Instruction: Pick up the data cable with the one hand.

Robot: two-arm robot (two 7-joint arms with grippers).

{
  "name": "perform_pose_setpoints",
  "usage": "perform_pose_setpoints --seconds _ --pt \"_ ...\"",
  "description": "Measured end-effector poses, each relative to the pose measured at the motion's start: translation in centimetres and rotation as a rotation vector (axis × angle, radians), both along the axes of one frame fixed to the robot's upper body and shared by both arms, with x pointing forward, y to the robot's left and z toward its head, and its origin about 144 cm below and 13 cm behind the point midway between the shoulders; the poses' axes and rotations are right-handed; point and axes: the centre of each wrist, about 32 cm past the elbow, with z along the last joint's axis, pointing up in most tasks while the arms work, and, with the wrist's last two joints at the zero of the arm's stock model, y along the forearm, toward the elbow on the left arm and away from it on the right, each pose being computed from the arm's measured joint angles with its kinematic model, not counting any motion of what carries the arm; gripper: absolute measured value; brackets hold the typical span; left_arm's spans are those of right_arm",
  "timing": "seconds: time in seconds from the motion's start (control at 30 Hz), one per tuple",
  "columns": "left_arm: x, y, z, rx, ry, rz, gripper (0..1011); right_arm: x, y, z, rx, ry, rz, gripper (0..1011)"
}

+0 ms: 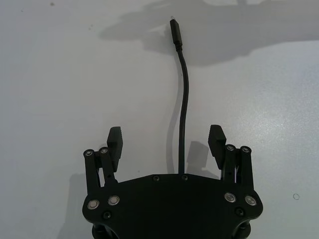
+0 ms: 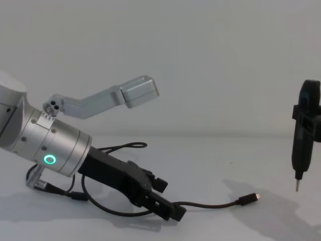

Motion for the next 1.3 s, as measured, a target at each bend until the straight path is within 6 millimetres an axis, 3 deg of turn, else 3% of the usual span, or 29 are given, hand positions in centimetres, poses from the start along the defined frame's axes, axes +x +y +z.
perform_pose_setpoints --seconds 0.27,0.4,0.93,1.03,1.17,1.3 --pt "0.1 -0.07 -0.09 0.004 0.009 0.005 1001 0.0 0.0 0.0 0.0 0.0 0.0 274" --pt "0.12 -0.1 -0.12 0.006 0.012 0.006 955 0.0 0.0 0.0 0.0 0.0 0.0 275" --pt "0.18 -0.14 -0.18 0.008 0.017 0.009 509 0.0 0.0 0.0 0.0 0.0 0.0 275" --pt "0.18 -0.15 -0.19 0.008 0.018 0.009 367 0.0 0.0 0.0 0.0 0.0 0.0 274" --pt "0.19 -0.17 -0.19 0.008 0.018 0.009 289 0.0 0.0 0.0 0.0 0.0 0.0 274" --pt "0.2 -0.17 -0.19 0.009 0.019 0.009 139 0.0 0.0 0.0 0.0 0.0 0.0 275"
